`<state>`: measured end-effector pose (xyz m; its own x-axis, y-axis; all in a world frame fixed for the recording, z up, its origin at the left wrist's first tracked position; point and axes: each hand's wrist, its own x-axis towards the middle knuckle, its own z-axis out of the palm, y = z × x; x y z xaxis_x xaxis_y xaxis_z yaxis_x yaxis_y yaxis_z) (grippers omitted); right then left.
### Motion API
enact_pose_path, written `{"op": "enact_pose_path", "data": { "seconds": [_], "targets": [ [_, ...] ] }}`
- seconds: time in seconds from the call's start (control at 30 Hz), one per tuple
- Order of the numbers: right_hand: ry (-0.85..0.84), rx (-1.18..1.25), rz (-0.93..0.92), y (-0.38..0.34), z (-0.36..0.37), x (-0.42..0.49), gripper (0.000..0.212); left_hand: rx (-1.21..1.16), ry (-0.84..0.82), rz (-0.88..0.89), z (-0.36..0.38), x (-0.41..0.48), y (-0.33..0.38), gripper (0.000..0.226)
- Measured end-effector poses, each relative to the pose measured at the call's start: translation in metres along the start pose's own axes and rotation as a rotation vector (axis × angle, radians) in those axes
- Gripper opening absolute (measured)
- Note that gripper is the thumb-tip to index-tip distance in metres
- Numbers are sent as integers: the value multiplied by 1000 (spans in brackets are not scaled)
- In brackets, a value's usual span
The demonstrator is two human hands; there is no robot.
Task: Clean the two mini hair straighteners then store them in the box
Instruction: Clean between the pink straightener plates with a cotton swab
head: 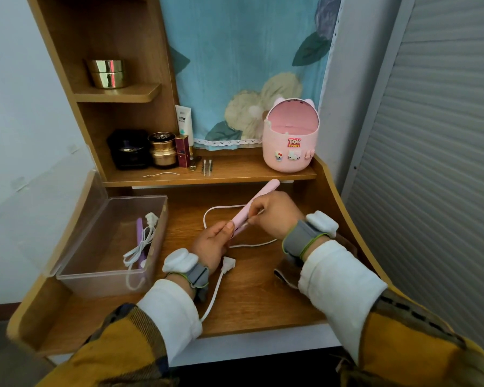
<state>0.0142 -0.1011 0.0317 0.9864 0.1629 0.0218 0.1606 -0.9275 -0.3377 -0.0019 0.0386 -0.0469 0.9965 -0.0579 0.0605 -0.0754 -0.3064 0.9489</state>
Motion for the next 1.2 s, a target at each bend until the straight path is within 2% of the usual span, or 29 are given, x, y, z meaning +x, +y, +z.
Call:
{"op": "enact_pose_path", "data": {
  "seconds": [0.1, 0.2, 0.3, 0.43, 0.57, 0.67, 0.83, 1.1, 1.2],
  "targets": [
    [242, 63, 57, 11, 12, -4, 14, -164, 42, -66, 1, -1, 4, 23],
    [296, 305, 18, 7, 27, -11, 9, -255, 105, -130, 0, 2, 3, 16],
    [347, 437, -18, 3, 38, -21, 8, -277, 154, -156, -1, 2, 3, 18],
    [403, 301, -91, -4, 53, -24, 11, -262, 190, -157, 0, 2, 5, 22],
    [456, 265, -43, -11, 60, -25, 13, -233, 202, -149, -1, 1, 6, 28],
    [426, 227, -52, -15, 63, -28, 15, -209, 203, -127, -2, 0, 6, 27],
    [362, -24, -48, -26, 64, -32, 22, -182, 162, -69, 2, -3, 6, 22],
    [410, 132, 98, -33, 65, -32, 21, 21, 114, 19, -3, 2, -2, 29],
    [407, 140, 123, -23, 62, -38, 18, -28, 156, 3, -3, 5, -2, 30]
  ]
}}
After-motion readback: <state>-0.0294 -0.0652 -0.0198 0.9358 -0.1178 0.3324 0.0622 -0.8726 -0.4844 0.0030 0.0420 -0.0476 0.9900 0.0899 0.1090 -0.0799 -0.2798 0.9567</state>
